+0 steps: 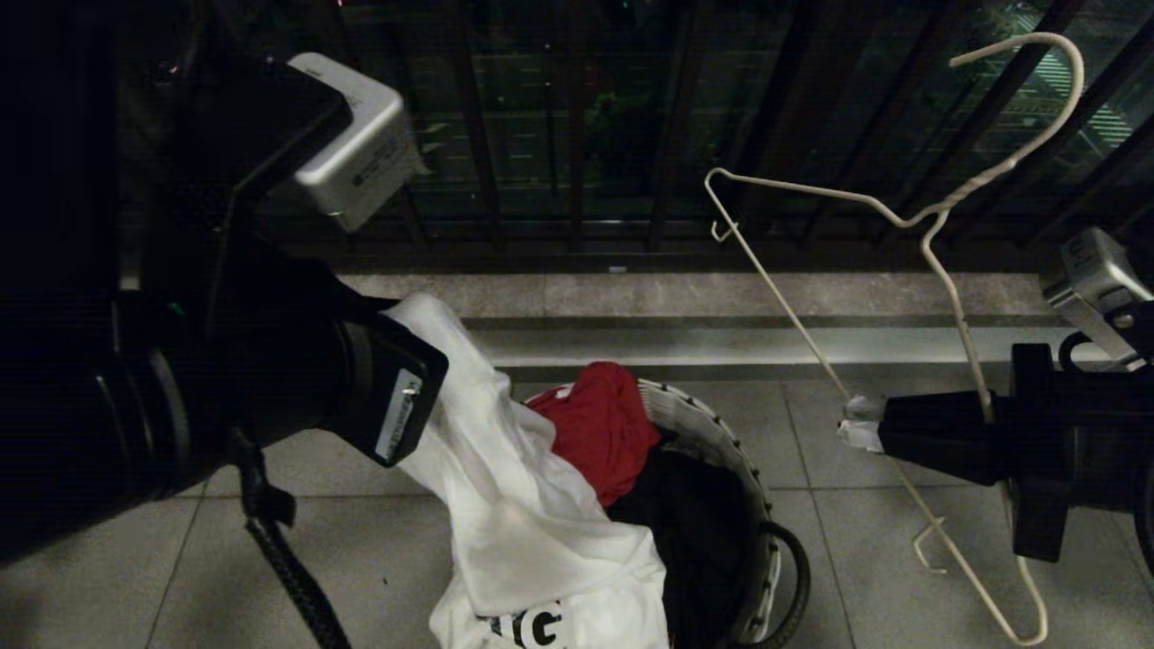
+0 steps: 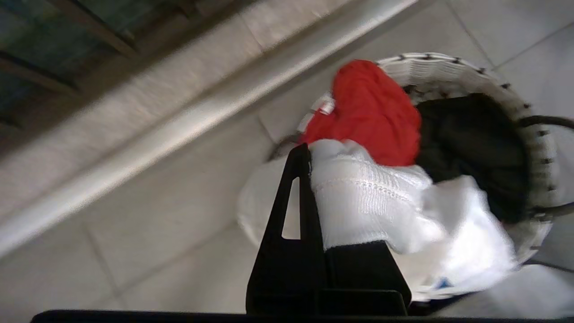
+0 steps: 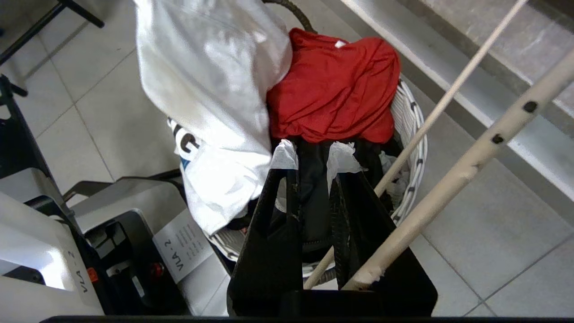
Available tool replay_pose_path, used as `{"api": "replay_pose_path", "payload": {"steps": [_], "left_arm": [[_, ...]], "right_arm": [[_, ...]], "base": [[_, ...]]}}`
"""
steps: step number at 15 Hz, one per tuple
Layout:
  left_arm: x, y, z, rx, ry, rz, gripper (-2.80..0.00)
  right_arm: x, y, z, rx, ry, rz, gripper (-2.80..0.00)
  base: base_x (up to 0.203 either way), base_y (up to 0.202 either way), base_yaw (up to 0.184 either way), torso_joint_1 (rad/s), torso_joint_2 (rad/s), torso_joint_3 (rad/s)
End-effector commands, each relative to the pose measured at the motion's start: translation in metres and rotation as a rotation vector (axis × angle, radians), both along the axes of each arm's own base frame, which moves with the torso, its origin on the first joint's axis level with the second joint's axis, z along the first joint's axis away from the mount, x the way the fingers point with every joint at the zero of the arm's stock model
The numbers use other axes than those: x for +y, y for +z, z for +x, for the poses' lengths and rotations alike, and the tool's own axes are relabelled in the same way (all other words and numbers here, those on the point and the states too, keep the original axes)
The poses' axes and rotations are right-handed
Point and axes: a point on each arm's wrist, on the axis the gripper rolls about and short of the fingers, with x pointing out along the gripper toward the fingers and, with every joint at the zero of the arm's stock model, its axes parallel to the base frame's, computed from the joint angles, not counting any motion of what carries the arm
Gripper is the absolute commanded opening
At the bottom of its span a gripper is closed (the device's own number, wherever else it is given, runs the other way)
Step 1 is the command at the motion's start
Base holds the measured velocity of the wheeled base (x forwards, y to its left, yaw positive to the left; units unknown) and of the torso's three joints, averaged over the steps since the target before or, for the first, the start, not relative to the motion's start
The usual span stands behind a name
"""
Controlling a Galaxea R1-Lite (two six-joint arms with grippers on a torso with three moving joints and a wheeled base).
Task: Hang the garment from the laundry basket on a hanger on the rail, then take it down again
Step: Pick up clothes from the basket
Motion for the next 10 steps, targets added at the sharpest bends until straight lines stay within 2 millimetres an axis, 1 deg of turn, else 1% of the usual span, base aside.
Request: {"api": "replay_pose_path", "payload": {"steps": [1, 4, 7, 8, 10], "left_arm": [[-0.018, -0.012, 0.005, 0.061, -0.001, -0.026, -2.8], [-0.023, -0.022, 0.001, 0.123, 0.001, -0.102, -2.8], [-0.03, -0.02, 0.002, 0.128, -0.061, -0.171, -2.8], [-0.032, -0.023, 0.003, 0.138, -0.073, -0.166, -2.8], [-0.033, -0.024, 0.004, 0.141, -0.075, -0.162, -2.8]], "right_arm": [[0.003, -0.005, 0.009, 0.026, 0.0, -0.01, -2.8], [0.004, -0.007, 0.013, 0.041, -0.001, -0.016, -2.8], [0.006, -0.01, 0.017, 0.053, -0.001, -0.022, -2.8], [0.007, -0.011, 0.02, 0.061, -0.001, -0.024, -2.8], [0.006, -0.01, 0.019, 0.057, -0.003, -0.022, -2.8]], "base": [[0.0, 0.0, 0.0, 0.0, 0.0, 0.0], [0.0, 0.0, 0.0, 0.0, 0.0, 0.0], [0.0, 0.0, 0.0, 0.0, 0.0, 0.0], [0.0, 0.0, 0.0, 0.0, 0.0, 0.0], [0.0, 0.0, 0.0, 0.0, 0.0, 0.0]]}}
